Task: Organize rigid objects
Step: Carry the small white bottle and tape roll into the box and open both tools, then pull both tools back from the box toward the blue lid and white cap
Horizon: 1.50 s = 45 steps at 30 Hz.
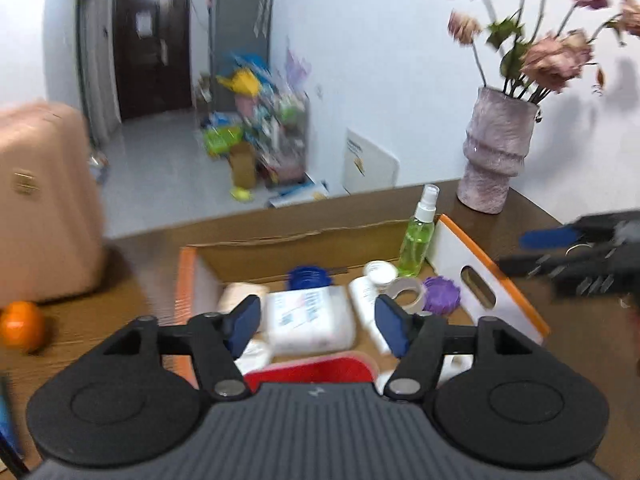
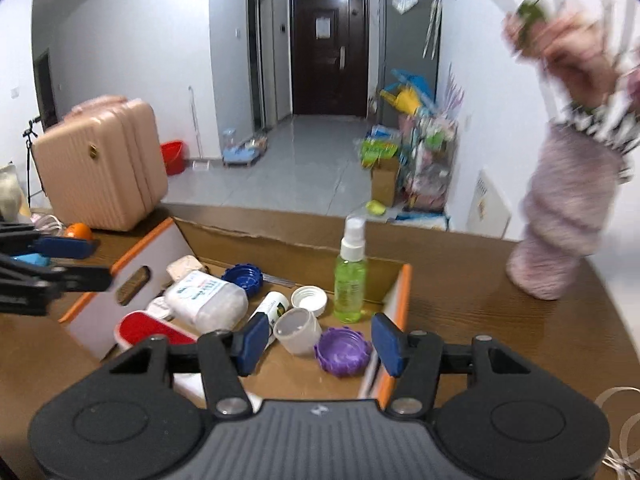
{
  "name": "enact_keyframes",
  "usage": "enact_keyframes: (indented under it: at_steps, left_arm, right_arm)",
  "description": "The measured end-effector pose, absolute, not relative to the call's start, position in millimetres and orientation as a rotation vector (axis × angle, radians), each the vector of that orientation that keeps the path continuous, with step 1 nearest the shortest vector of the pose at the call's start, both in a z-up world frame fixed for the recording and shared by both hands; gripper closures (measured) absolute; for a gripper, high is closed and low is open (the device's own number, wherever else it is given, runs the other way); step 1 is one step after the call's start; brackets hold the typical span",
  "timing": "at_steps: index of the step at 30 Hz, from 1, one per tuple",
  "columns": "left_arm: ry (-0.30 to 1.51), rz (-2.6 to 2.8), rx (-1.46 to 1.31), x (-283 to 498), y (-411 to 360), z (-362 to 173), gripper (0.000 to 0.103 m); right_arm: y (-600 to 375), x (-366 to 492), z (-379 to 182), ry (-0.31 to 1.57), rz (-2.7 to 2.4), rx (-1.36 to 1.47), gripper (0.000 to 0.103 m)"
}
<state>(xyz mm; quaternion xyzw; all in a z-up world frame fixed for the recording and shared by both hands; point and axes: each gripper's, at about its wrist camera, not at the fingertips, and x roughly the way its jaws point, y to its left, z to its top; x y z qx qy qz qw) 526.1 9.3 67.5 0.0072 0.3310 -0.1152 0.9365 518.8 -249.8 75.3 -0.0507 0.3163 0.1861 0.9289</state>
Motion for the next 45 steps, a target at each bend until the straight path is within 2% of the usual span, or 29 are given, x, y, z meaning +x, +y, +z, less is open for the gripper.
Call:
enact_keyframes:
  at_steps: [5, 10, 15, 20, 25, 33, 45]
  left_arm:
    - [0.567, -0.177, 0.080, 425, 36, 93, 0.025]
    - [0.473, -0.142, 0.092, 316, 45, 99, 0.019]
    - [0.409, -0.128, 0.085, 220, 40, 85, 0.017]
    - [0.318, -0.053, 0.118, 139, 24, 66, 0.014]
    - [0.294, -0.017, 0.011, 82, 22, 52, 0.012]
    - [0.315, -0.048, 0.018, 63, 14, 43, 0.011]
    - [0.390, -0.043, 0.012, 123, -1, 33, 0.011]
  right_arm:
    - [-270, 426, 99, 0.581, 0.389, -0.073, 0.047]
    - [-270, 323, 92, 0.507, 0.408, -0.058, 0.044]
    - [-259, 239, 68, 0.439, 0.407, -0.028, 0.038]
    - [-255, 173, 39, 0.430, 0.383, 0.008, 0.038]
    - [-260, 126, 28, 0.428, 0.385, 0.020, 0.037]
    - [-266, 123, 20, 0.433, 0.364, 0.027, 0.037]
    - [-275, 191, 9, 0.463, 0.360, 0.034, 0.037]
